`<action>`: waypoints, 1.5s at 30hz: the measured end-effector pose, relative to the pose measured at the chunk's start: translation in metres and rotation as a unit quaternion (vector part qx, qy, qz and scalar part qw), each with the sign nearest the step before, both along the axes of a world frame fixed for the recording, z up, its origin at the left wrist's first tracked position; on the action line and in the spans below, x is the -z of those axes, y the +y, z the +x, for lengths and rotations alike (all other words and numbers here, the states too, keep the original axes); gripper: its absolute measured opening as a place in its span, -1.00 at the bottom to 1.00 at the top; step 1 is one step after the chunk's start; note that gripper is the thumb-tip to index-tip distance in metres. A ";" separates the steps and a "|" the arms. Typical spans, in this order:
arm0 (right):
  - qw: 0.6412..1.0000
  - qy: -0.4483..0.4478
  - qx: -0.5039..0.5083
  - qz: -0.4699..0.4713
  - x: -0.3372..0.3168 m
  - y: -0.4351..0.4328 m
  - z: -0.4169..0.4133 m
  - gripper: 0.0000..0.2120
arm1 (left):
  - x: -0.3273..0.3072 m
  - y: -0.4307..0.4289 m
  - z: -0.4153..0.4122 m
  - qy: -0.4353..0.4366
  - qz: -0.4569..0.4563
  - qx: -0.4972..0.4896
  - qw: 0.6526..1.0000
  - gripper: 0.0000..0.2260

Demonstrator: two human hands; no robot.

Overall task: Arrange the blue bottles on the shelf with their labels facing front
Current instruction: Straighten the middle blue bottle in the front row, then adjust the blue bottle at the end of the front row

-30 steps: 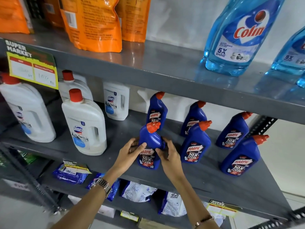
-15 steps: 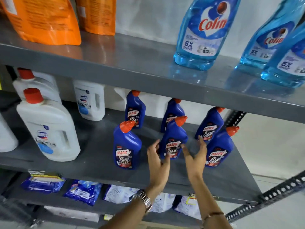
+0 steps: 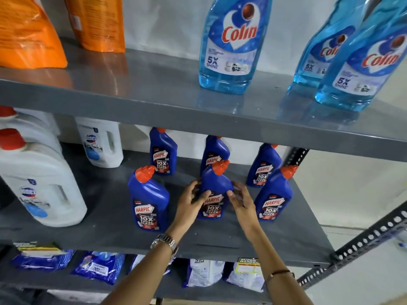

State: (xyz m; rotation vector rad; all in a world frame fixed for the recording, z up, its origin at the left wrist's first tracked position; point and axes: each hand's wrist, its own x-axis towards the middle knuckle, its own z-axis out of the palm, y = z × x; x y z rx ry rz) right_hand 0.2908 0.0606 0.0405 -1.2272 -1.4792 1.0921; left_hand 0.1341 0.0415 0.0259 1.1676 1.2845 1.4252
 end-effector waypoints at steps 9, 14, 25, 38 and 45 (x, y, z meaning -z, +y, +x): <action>0.998 0.052 0.029 0.018 0.014 -0.039 0.002 -0.77 | 0.003 -0.035 0.004 0.019 0.008 -0.013 1.000 -0.71; 0.995 0.088 0.039 0.007 0.021 -0.051 0.001 -0.70 | 0.011 -0.046 0.007 0.025 0.008 -0.024 0.999 -0.72; 0.994 0.096 0.042 0.015 0.018 -0.054 0.000 -0.70 | 0.003 -0.052 0.012 0.003 0.023 -0.028 0.999 -0.69; 0.974 0.043 0.220 0.034 -0.002 -0.012 0.123 -0.44 | -0.005 -0.040 0.159 -0.050 0.104 0.005 0.993 -0.60; 0.990 0.012 0.142 -0.004 -0.003 0.020 0.145 -0.56 | 0.015 0.031 0.166 0.043 0.020 0.026 0.999 -0.50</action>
